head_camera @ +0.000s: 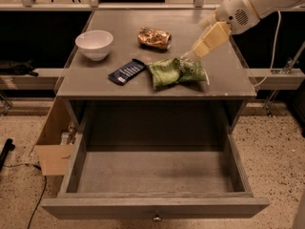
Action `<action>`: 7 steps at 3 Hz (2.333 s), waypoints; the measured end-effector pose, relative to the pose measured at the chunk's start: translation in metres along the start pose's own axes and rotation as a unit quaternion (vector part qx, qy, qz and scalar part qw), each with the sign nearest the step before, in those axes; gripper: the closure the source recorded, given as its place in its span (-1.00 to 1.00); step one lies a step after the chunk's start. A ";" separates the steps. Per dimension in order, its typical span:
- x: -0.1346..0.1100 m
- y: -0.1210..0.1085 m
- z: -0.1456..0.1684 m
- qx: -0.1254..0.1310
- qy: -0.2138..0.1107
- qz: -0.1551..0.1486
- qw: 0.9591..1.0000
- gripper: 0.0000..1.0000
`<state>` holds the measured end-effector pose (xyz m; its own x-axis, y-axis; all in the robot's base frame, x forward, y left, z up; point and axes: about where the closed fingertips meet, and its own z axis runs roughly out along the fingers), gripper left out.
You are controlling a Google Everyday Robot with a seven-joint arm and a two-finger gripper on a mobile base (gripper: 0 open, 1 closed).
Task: Place green jalapeno chip bag into top drawer
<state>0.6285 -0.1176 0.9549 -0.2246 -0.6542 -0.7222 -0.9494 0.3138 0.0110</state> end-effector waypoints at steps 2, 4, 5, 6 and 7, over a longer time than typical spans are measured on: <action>0.006 -0.010 0.005 0.019 0.031 -0.009 0.999 -1.00; 0.008 -0.047 0.033 0.033 0.066 -0.029 0.997 -1.00; 0.023 -0.055 0.034 0.038 0.073 -0.020 0.996 -1.00; 0.048 -0.052 0.032 0.041 0.078 0.002 0.996 -1.00; 0.065 -0.045 0.037 0.037 0.084 0.015 0.996 -1.00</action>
Offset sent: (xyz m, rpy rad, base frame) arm 0.0236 -0.0121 -0.0115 -0.1475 -0.0429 -0.0331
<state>0.6651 -0.1489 0.8816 -0.2921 -0.7483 -0.5957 -0.9244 0.3806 -0.0248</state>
